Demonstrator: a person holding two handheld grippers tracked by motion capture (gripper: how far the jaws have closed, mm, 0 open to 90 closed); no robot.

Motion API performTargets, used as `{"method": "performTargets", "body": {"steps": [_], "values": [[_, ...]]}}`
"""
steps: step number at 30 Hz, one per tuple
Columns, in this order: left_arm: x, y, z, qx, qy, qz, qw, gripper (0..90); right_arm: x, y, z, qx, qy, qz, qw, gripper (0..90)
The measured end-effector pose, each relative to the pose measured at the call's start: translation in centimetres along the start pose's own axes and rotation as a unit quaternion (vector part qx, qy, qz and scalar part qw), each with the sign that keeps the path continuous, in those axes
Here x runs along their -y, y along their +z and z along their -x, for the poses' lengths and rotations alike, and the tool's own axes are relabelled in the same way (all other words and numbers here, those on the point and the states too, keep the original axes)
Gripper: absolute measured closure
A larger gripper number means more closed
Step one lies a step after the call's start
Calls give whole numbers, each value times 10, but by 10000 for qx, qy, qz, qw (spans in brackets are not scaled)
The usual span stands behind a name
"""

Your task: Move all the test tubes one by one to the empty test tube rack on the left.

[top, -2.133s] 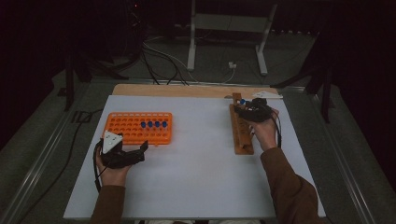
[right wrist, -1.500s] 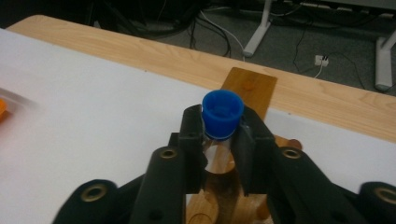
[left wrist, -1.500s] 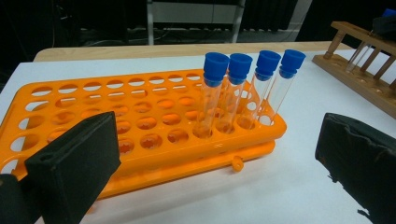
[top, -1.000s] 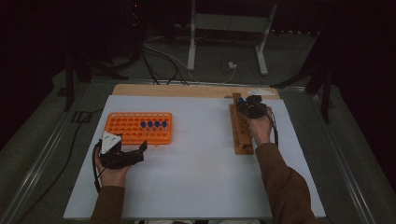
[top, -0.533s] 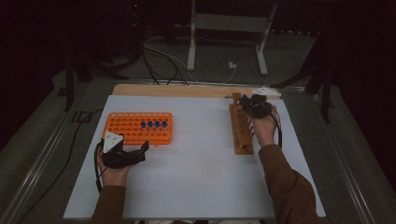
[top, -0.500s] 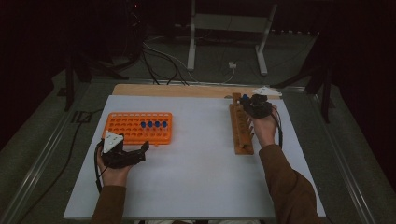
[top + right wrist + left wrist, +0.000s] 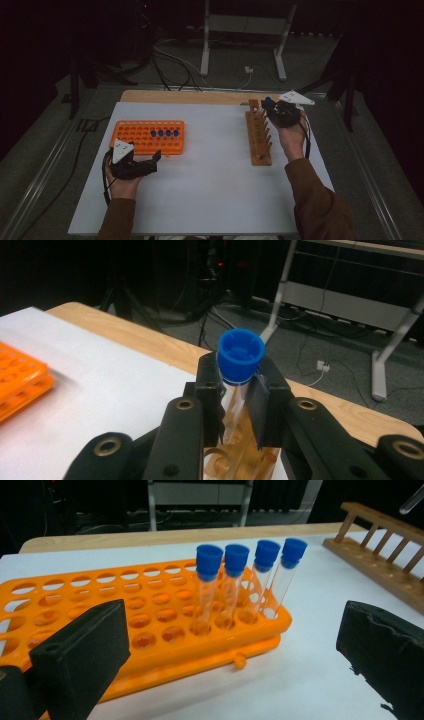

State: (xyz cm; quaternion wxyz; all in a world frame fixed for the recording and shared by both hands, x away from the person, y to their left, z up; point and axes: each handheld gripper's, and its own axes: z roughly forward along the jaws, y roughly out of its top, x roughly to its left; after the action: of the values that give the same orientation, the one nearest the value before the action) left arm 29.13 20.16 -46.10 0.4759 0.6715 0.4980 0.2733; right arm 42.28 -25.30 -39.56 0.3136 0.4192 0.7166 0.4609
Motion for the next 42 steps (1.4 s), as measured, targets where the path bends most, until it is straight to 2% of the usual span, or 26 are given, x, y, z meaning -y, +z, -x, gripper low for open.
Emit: {"method": "performTargets", "body": {"steps": [6, 11, 13, 15, 17, 19, 23, 28, 33, 38, 42], "values": [[-9, 0, 12, 104, 178, 74, 9998, 14, -1, -7, -13, -277, -27, -19, 9996, 774], [-17, 3, 24, 200, 382, 125, 9990, 14, 1, -13, -28, -550, -147, -20, 9984, 774], [-20, 5, 30, 258, 449, 148, 9986, 15, 1, -15, -33, -679, -103, -26, 9976, 774], [-23, 8, 38, 272, 583, 155, 9978, 15, 2, -15, -38, -830, -8, -79, 9965, 774], [-25, 11, 46, 189, 774, 179, 9967, 15, 4, -15, -45, -980, 88, -152, 9950, 774], [-26, 15, 53, 168, 905, 205, 9955, 18, 7, -14, -54, -1066, 74, -212, 9941, 774], [-28, 23, 64, 328, 972, 146, 9946, 25, 10, -11, -69, -1266, 85, -300, 9915, 774], [-32, 37, 76, 617, 974, -106, 9933, 38, 9, -8, -90, -1455, -24, -433, 9884, 774], [-32, 47, 89, 829, 1061, -210, 9907, 90, 10, -5, -114, -1670, -183, -508, 9845, 773], [-31, 55, 99, 940, 1163, -199, 9886, 244, 8, -4, -130, -1849, -143, -521, 9813, 773], [-30, 59, 105, 1111, 1201, -182, 9864, 368, 9, -3, -142, -1974, -129, -499, 9790, 773]]}}
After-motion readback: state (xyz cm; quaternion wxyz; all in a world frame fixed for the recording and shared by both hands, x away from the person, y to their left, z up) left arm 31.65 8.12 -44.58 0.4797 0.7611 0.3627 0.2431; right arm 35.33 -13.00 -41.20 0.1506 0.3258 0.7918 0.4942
